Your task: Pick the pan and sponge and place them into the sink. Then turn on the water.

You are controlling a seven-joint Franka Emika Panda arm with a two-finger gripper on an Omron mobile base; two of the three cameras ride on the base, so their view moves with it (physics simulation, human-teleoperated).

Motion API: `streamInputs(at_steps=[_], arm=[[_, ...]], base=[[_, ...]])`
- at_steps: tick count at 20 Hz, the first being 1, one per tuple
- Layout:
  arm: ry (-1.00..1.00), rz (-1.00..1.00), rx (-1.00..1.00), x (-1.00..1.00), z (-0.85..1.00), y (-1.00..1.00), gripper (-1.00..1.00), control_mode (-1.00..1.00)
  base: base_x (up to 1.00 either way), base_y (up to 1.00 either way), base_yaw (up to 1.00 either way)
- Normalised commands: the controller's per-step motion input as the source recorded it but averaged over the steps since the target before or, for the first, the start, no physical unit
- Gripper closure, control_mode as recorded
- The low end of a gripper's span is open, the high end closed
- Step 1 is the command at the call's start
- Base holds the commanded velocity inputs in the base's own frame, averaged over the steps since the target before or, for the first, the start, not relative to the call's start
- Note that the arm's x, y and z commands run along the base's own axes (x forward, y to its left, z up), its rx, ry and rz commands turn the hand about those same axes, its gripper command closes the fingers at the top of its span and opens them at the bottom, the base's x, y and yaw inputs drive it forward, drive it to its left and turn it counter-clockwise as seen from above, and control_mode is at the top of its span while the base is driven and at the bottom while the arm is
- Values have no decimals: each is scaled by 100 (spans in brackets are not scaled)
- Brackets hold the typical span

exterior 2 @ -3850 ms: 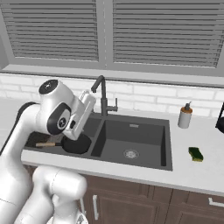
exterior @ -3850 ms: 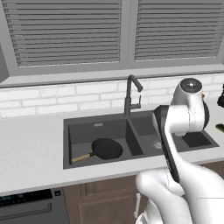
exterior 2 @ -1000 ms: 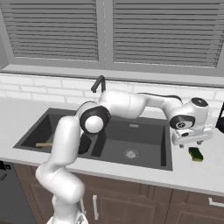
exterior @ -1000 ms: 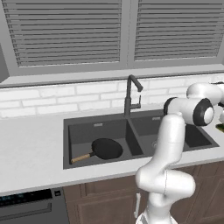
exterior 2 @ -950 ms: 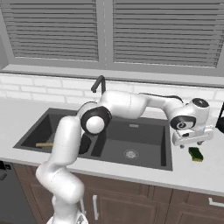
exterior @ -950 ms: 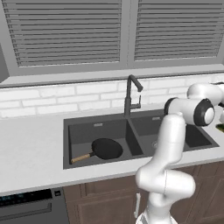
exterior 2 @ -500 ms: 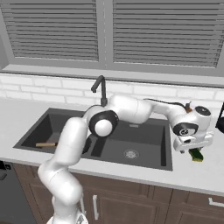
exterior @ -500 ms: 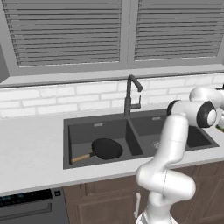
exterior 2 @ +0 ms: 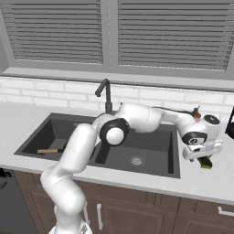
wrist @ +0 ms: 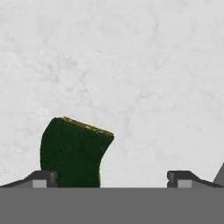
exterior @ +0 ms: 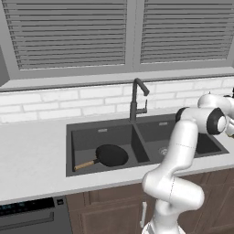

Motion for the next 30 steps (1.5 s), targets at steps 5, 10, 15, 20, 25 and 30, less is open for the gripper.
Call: streamInputs(at_steps=[5,10,15,20,25,30], arm=[[-3,0,0,20,-22,-18,-100,-100],[-8,0,0,21,-5,-31,-100,-100],[-8,0,0,12,-12,-19,-100,-100],[0,0,1,8,-43,-5,-100,-100],[0,0,0,14,-47,-16,-100,-100],[13,0,0,4,-76,-6,-100,-100]], base=[[0,0,0],[0,0,0],[0,0,0],[0,0,0],[0,0,0],[0,0,0]])
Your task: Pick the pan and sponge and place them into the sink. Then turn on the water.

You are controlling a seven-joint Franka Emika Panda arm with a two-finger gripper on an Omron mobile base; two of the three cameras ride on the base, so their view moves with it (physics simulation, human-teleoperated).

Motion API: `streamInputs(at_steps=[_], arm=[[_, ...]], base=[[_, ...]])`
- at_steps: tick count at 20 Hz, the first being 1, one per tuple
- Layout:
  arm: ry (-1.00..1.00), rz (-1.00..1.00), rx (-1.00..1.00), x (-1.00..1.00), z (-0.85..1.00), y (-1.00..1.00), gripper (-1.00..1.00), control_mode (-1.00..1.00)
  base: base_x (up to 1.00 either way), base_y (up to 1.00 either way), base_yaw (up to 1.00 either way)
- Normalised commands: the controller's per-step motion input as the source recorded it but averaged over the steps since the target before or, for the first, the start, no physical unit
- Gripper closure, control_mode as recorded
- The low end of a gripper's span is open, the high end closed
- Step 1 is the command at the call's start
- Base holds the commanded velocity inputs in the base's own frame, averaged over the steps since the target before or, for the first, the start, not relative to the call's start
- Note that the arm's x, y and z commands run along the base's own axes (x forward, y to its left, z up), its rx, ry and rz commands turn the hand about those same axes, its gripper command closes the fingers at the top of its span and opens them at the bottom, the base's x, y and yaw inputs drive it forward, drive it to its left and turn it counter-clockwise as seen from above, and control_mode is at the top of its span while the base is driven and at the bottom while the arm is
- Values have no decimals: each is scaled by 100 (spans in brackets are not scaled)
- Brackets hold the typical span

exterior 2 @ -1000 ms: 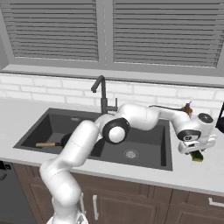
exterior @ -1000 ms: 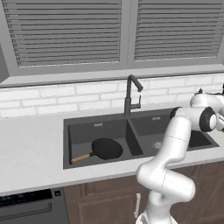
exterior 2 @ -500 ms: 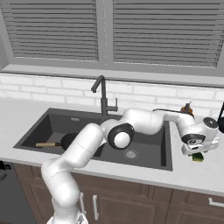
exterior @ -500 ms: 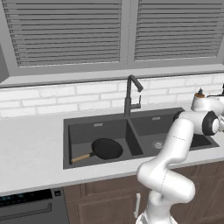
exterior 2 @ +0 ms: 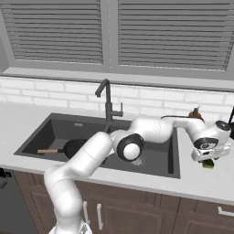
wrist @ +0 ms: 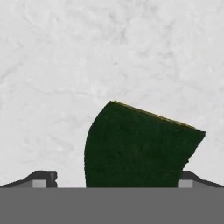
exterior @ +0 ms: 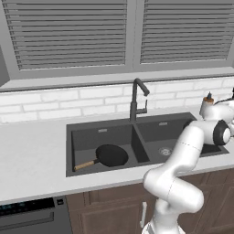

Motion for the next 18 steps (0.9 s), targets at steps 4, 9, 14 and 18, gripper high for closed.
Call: streamInputs(at_steps=[4,9,14,18], arm=[[24,0,0,0,-97,0,100,-100],[22,0,0,-11,-98,0,100,-100],[-7,0,6,-87,-60,10,100,-100],[-4,0,27,-100,-12,57,100,-100]], base=[[0,0,0],[0,0,0],[0,0,0],[0,0,0]])
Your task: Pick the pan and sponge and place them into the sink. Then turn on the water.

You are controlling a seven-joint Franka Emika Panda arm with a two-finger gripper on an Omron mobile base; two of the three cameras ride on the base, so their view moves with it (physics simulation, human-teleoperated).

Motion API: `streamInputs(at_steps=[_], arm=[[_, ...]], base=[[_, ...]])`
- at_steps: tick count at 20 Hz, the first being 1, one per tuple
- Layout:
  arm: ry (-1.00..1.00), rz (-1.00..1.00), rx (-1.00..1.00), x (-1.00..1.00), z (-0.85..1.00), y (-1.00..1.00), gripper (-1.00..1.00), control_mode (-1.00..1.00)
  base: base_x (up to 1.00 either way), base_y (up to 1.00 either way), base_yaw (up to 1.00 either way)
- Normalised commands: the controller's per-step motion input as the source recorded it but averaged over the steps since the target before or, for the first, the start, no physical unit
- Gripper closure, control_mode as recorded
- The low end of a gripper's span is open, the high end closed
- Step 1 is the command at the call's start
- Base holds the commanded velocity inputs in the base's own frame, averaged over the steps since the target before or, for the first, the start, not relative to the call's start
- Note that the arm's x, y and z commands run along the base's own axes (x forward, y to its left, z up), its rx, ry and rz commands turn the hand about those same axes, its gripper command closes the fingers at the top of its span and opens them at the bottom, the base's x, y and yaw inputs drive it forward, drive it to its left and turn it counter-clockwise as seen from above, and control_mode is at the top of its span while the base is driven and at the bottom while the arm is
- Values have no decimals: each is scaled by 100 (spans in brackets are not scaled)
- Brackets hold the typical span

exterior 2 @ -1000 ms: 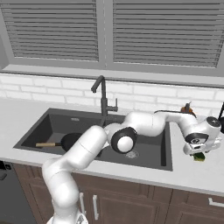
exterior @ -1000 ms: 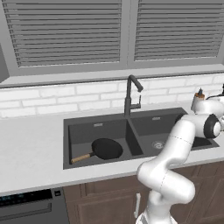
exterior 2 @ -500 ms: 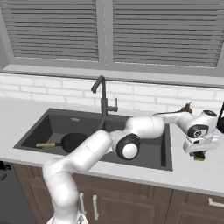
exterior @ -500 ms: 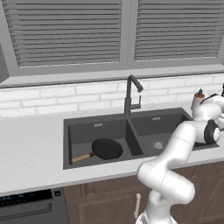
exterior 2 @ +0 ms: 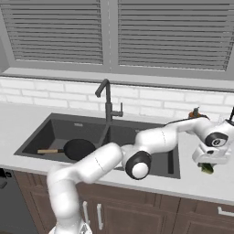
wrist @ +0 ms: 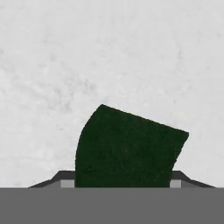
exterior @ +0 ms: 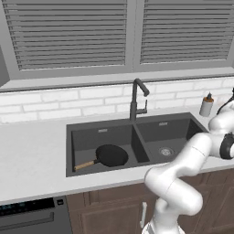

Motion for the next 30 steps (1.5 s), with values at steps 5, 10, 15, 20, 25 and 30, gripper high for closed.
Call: streamInputs(at_steps=[5,10,15,20,25,30], arm=[[0,0,24,-100,-5,100,100,-100],[0,0,6,-81,-1,100,100,-100],[2,0,1,-51,-15,100,100,-100],[18,0,12,-12,1,100,100,-100],[36,0,15,0,45,100,100,-100],[10,0,13,-1,45,100,100,-100]], base=[[0,0,0],[0,0,0],[0,0,0],[0,0,0],[0,0,0],[0,0,0]])
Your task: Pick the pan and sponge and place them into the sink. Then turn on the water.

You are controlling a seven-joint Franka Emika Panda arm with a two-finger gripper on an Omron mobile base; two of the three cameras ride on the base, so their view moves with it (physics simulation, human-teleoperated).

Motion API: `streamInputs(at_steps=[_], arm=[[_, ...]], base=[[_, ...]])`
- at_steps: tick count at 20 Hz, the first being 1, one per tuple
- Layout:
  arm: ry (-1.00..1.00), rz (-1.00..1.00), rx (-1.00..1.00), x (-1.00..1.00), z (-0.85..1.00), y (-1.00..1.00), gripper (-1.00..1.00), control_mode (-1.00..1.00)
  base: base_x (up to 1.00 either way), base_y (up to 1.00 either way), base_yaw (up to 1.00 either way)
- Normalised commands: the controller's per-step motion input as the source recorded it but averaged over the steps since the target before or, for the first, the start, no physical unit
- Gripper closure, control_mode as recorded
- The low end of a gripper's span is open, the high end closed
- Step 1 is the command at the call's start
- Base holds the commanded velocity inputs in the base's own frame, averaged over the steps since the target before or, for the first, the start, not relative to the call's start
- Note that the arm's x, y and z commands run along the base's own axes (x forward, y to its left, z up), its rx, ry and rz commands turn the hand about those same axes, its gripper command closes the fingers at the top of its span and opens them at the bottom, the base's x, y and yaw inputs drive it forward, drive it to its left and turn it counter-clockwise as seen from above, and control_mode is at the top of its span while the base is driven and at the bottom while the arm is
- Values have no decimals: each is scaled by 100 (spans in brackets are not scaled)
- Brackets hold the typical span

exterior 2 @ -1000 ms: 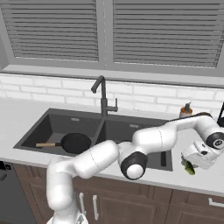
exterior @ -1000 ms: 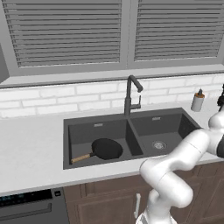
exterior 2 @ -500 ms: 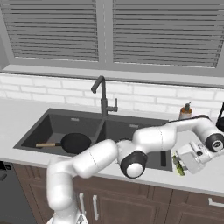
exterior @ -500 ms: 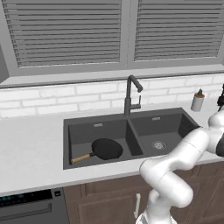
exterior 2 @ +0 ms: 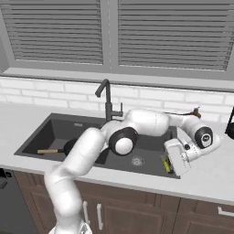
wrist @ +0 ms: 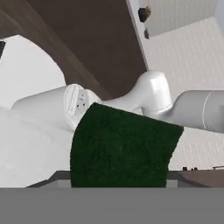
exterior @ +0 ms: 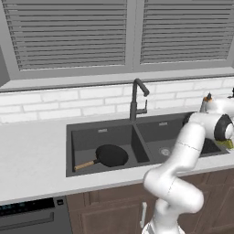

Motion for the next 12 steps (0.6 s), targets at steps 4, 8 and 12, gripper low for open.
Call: streamInputs(at_steps=[4,8,12], arm=[[-6,0,6,-5,73,100,100,-100],[-48,0,-8,-17,72,100,100,-100],[-80,0,-31,-19,59,100,100,-100]], base=[[0,0,0],[0,0,0],[0,0,0]])
